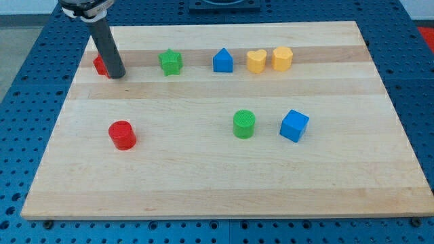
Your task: Push the green star a bit right
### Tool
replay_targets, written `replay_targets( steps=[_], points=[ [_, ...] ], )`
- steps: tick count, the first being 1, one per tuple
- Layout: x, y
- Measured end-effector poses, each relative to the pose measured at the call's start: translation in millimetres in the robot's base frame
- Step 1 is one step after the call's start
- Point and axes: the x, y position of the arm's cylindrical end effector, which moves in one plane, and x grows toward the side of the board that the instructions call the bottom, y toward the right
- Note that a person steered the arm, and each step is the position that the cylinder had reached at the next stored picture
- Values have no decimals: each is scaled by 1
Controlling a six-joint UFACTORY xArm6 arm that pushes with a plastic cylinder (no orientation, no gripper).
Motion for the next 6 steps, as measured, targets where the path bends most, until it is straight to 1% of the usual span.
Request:
replay_targets(
  steps=[2, 5, 6],
  points=[
    [-21, 21],
    [-31, 84],
    [-34, 97]
  ],
)
